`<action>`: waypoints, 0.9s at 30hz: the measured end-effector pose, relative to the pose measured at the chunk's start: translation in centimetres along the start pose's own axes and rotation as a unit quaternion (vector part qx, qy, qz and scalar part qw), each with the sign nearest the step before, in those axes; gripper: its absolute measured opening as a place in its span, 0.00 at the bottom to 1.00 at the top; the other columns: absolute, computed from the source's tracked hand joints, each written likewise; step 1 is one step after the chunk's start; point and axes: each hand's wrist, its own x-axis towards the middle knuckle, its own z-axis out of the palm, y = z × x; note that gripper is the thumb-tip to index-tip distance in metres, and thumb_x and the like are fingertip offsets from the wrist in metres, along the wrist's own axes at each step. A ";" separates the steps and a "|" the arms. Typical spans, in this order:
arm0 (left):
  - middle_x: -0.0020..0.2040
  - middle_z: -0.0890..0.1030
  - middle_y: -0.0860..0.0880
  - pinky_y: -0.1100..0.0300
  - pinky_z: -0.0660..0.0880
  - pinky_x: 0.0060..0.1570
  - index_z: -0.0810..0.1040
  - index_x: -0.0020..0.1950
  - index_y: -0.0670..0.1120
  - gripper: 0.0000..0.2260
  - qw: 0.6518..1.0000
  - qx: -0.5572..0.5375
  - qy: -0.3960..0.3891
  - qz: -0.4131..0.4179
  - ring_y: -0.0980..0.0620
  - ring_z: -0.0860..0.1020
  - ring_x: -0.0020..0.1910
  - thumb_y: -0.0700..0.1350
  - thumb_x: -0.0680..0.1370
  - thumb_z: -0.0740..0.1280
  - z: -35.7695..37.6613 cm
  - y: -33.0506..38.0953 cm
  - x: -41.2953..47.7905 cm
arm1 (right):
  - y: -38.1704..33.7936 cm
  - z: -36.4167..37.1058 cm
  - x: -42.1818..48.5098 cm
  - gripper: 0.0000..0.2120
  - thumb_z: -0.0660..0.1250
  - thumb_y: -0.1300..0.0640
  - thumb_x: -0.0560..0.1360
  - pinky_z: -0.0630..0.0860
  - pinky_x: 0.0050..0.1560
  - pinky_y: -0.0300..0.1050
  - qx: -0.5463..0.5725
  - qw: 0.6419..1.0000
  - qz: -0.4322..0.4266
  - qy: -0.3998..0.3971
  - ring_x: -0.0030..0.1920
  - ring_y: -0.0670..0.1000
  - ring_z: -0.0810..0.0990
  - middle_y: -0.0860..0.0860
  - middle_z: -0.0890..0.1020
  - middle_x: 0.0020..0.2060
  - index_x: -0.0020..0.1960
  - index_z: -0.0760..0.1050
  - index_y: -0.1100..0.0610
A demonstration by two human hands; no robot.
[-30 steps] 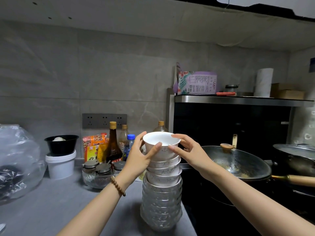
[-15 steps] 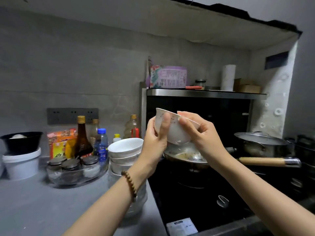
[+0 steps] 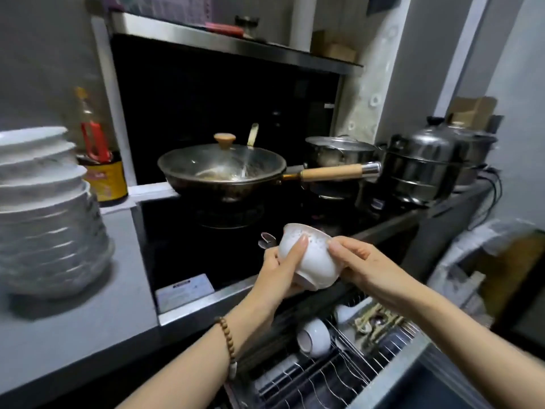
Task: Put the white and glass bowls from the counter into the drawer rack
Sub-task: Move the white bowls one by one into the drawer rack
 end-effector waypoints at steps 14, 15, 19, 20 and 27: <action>0.44 0.82 0.45 0.57 0.81 0.38 0.76 0.58 0.42 0.36 0.965 0.001 0.023 -0.263 0.53 0.83 0.38 0.59 0.56 0.78 -2.2 -21.0 7.6 | 19.6 -3.6 -0.8 0.05 0.66 0.56 0.76 0.79 0.48 0.38 0.016 0.949 0.313 -0.039 0.49 0.48 0.82 0.53 0.83 0.49 0.49 0.80 0.53; 0.39 0.82 0.46 0.56 0.81 0.39 0.77 0.58 0.41 0.34 0.962 0.009 0.028 -0.271 0.53 0.82 0.36 0.59 0.59 0.77 -2.5 -22.2 8.3 | 20.8 -3.7 -0.2 0.03 0.66 0.57 0.76 0.80 0.47 0.38 0.011 0.945 0.325 -0.041 0.49 0.49 0.82 0.54 0.82 0.48 0.46 0.79 0.53; 0.39 0.84 0.46 0.58 0.81 0.38 0.78 0.52 0.40 0.33 0.950 0.032 0.037 -0.308 0.53 0.83 0.36 0.61 0.57 0.76 -3.6 -26.2 10.4 | 25.1 -4.1 2.2 0.07 0.67 0.59 0.76 0.78 0.43 0.38 -0.021 0.931 0.362 -0.044 0.39 0.48 0.79 0.52 0.79 0.37 0.39 0.76 0.56; 0.39 0.84 0.46 0.62 0.79 0.33 0.78 0.51 0.41 0.32 0.948 0.030 0.037 -0.314 0.53 0.84 0.35 0.61 0.57 0.76 -3.8 -27.0 10.9 | 26.1 -4.2 2.6 0.07 0.67 0.59 0.75 0.77 0.41 0.37 -0.032 0.928 0.369 -0.044 0.36 0.47 0.77 0.52 0.78 0.35 0.39 0.76 0.58; 0.30 0.84 0.57 0.71 0.72 0.26 0.79 0.45 0.48 0.17 0.948 0.019 0.058 -0.313 0.64 0.80 0.28 0.58 0.65 0.74 -3.7 -31.8 13.2 | 31.4 -5.1 4.3 0.06 0.70 0.63 0.73 0.73 0.27 0.31 -0.056 0.910 0.411 -0.001 0.23 0.40 0.75 0.51 0.78 0.32 0.38 0.77 0.57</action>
